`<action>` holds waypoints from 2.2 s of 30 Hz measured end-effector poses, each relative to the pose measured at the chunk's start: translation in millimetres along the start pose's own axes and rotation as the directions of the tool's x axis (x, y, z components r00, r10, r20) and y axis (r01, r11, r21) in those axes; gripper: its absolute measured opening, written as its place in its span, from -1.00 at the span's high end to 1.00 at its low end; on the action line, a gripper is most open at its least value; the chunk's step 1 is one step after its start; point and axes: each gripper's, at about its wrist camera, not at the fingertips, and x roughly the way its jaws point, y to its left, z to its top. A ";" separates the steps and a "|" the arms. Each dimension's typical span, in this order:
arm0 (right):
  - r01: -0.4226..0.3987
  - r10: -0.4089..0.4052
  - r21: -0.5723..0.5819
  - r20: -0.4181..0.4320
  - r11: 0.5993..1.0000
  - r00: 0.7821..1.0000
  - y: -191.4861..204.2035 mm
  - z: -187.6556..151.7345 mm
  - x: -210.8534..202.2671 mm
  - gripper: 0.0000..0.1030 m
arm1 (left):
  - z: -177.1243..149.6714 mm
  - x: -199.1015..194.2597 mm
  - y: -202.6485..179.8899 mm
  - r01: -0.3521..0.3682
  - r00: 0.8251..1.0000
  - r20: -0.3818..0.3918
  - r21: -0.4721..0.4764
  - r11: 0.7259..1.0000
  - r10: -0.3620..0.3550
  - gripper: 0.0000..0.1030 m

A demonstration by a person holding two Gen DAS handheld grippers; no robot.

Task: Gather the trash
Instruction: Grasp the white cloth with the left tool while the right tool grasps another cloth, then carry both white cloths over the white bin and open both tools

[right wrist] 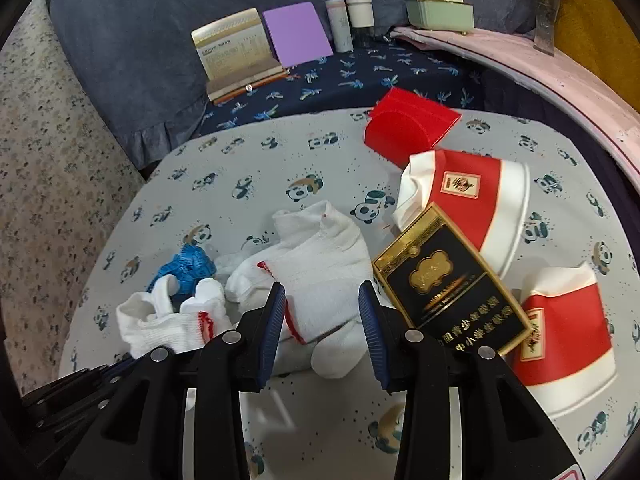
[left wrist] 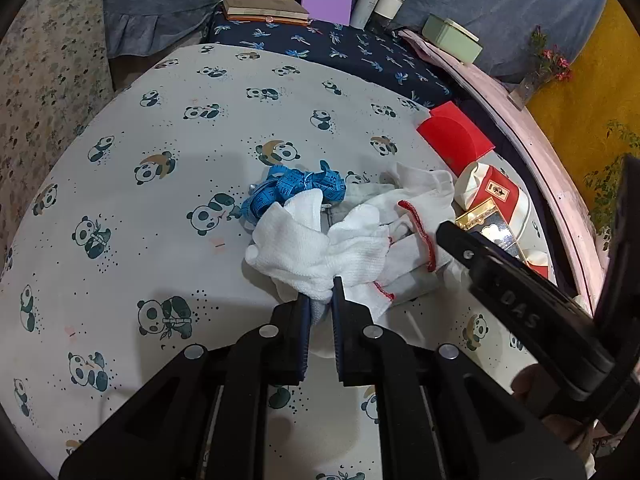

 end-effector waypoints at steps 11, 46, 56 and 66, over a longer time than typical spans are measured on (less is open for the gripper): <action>0.022 -0.022 -0.035 -0.009 0.999 1.000 -3.1 -12.8 14.8 0.67 | -3.6 4.3 -1.2 -0.002 1.000 -0.003 0.009 1.000 0.002 0.81; 0.085 -0.133 0.176 0.286 0.981 0.949 -127.7 -64.3 -220.2 0.85 | -73.4 -93.0 -189.5 0.134 0.982 0.082 0.337 0.932 -0.170 0.82; 0.149 -0.258 0.331 0.314 0.932 0.914 -210.8 -105.4 -273.6 0.85 | -108.2 -94.9 -272.3 0.187 0.972 0.034 0.481 0.857 -0.231 0.82; 0.192 -0.353 0.458 0.296 0.868 0.888 -282.2 -144.0 -300.5 0.85 | -143.1 -79.5 -350.8 0.229 0.966 -0.037 0.589 0.775 -0.257 0.81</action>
